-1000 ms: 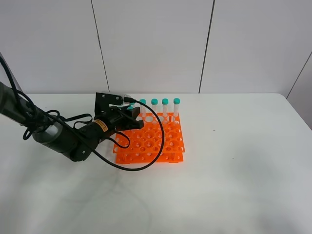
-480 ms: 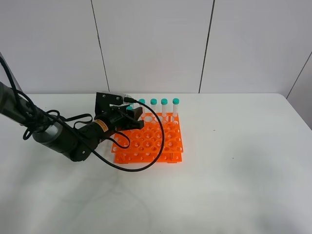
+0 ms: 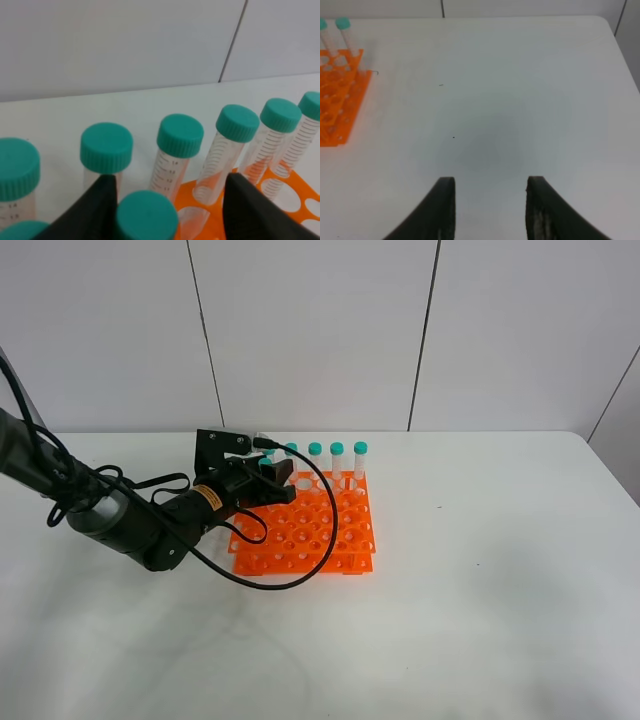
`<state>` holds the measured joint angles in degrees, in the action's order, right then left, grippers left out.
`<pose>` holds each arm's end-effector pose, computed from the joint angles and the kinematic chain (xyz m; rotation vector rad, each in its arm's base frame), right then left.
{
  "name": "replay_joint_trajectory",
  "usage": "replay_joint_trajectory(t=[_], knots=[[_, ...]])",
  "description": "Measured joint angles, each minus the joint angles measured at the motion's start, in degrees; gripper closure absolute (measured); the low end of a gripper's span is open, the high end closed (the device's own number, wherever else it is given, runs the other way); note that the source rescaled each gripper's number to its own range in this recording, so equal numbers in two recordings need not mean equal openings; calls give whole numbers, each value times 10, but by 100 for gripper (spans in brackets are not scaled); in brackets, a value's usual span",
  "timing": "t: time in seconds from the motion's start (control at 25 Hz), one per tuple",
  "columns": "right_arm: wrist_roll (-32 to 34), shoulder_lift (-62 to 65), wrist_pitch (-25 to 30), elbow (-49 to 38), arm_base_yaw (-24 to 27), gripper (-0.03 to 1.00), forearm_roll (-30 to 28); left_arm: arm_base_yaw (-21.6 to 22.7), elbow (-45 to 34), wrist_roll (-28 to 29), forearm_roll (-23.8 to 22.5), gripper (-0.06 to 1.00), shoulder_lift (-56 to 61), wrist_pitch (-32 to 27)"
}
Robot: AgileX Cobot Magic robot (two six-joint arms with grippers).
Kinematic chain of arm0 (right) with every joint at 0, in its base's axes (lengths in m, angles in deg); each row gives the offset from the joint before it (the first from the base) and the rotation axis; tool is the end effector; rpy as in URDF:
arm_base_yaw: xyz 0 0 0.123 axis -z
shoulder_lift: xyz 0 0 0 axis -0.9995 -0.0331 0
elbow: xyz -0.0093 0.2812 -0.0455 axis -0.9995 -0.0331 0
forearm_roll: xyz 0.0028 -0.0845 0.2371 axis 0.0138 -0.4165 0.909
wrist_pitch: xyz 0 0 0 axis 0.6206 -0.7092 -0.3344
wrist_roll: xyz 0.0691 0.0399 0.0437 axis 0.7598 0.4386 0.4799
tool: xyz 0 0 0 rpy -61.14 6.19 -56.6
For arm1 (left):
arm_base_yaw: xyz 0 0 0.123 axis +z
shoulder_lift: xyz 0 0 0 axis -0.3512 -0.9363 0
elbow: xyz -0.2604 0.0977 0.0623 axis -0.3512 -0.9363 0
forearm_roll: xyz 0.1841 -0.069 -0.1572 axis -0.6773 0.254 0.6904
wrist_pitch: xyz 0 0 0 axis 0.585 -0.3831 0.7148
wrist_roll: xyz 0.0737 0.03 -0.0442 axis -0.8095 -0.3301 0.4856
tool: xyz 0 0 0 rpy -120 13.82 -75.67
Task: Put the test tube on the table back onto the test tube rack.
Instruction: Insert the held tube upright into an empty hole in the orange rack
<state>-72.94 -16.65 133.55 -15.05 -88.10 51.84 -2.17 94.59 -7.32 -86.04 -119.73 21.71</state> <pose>-0.0038 -0.0021 0.2786 0.0308 2.0099 -0.0124 0.3595 -0.1577 0.0915 0.2585 1.7547 -0.4716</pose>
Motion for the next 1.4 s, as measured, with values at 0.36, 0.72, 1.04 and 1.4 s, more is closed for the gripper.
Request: replay_joint_trajectory(t=[0.36, 0.72, 1.04, 1.4], knots=[[0, 0, 0, 0, 0, 56, 0, 0, 0, 7, -4, 57, 12, -11], [0, 0, 0, 0, 0, 56, 0, 0, 0, 7, -4, 57, 15, -14], [0, 0, 0, 0, 0, 56, 0, 1, 0, 6, -3, 57, 46, -36], [0, 0, 0, 0, 0, 56, 0, 6, -2, -8, -32, 57, 110, -73]])
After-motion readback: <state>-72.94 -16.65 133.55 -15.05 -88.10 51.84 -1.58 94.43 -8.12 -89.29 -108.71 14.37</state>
